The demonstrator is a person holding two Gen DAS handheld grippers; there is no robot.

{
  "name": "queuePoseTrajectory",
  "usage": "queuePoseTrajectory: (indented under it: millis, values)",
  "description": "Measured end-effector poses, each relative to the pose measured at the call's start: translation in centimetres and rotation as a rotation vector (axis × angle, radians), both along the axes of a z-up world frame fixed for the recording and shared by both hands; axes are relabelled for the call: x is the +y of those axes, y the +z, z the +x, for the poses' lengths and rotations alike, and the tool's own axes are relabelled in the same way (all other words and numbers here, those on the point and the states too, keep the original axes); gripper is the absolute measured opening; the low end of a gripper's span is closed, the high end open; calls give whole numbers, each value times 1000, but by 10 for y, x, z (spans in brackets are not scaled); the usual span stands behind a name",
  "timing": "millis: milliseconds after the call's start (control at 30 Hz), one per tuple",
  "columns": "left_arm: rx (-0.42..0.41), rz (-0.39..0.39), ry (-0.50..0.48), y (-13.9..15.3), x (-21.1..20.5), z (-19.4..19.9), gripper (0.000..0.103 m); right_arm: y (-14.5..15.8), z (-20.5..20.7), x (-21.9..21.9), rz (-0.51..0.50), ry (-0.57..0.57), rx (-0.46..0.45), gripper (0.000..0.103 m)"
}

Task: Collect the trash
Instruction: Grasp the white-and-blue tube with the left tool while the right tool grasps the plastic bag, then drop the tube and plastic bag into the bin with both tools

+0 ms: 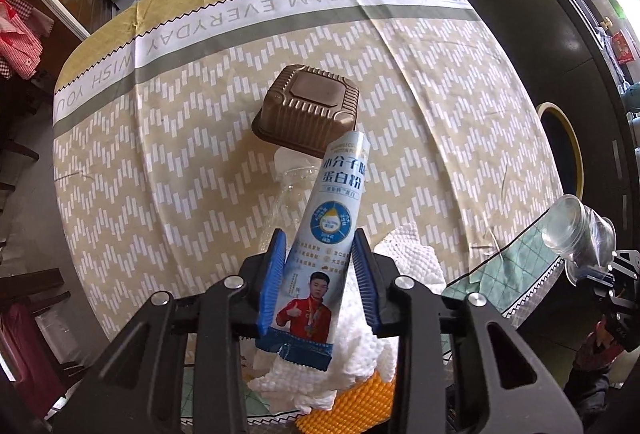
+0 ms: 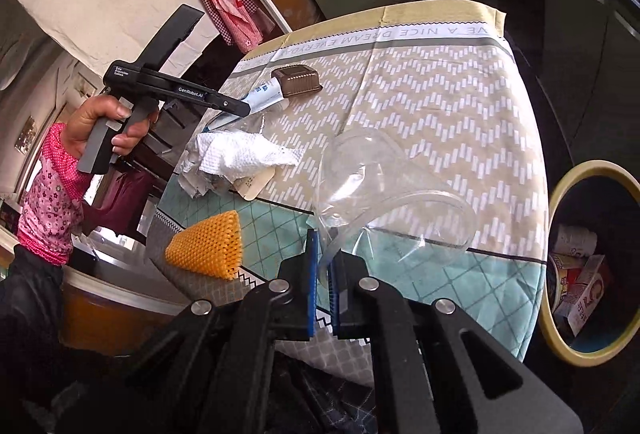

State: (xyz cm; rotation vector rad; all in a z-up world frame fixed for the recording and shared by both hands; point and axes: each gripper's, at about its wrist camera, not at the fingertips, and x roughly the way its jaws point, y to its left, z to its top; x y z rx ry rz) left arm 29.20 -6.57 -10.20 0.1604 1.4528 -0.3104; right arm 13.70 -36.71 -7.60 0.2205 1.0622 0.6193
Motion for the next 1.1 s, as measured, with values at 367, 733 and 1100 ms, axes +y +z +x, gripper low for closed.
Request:
queuePoseTrajectory:
  millis: [367, 733, 1100]
  values:
    - [-94, -4, -115, 44, -37, -20, 29, 3, -9, -123, -101, -336, -35, 6]
    - [-131, -37, -232, 67, -100, -33, 28, -72, 14, -200, -264, -514, 79, 6]
    - [-103, -79, -426, 72, -201, -57, 28, -80, 7, -225, -249, -563, 57, 48]
